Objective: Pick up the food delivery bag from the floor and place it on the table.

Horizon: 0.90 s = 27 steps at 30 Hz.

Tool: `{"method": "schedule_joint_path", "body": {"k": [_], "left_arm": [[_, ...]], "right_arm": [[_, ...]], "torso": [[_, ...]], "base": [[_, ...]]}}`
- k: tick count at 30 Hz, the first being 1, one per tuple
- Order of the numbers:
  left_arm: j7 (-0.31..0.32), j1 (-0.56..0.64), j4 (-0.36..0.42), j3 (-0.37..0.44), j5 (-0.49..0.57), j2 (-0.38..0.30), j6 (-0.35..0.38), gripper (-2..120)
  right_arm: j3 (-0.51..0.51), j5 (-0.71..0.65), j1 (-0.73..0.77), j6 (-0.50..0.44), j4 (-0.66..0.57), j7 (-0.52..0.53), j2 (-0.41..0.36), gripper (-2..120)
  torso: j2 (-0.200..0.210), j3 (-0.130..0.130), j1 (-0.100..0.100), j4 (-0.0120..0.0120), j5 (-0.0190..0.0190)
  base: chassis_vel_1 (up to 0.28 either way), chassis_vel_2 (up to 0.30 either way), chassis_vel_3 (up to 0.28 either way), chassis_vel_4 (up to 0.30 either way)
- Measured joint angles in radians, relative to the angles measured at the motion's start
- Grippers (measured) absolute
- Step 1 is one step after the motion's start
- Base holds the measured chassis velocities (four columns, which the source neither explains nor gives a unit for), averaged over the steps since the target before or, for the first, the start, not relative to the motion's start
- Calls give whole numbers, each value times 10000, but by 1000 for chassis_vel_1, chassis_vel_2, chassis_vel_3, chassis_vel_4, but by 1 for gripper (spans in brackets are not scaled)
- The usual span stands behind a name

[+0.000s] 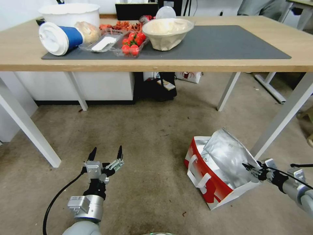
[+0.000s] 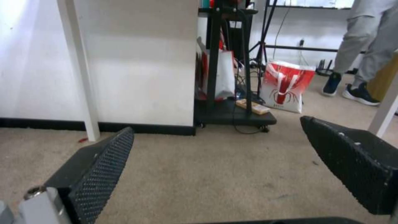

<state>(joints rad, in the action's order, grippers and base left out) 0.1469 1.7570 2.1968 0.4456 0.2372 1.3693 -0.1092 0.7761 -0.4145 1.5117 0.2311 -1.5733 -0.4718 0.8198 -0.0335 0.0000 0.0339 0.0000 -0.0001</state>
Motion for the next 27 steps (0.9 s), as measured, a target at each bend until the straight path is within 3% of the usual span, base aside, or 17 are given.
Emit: {"method": "schedule_joint_path", "body": {"k": [9,18,27], "left_arm": [[13,16,64,60,32,-33,-34,100],[77,-8,63,97,76,-69,-46,100],[100,-69,101,61,119,-59,-19,100]], "right_arm": [[63,-41,44,-47,-12,-24,-1,0],[62,-648,149,-208,-334,-155,-178,0],[174,-2656,551,168,-1971,-100,-1050,0]], "torso": [[0,0,0,-1,1],[0,0,0,-1,3],[0,0,0,0,0]], "base": [[0,0,0,0],[0,0,0,0],[0,0,0,0]]}}
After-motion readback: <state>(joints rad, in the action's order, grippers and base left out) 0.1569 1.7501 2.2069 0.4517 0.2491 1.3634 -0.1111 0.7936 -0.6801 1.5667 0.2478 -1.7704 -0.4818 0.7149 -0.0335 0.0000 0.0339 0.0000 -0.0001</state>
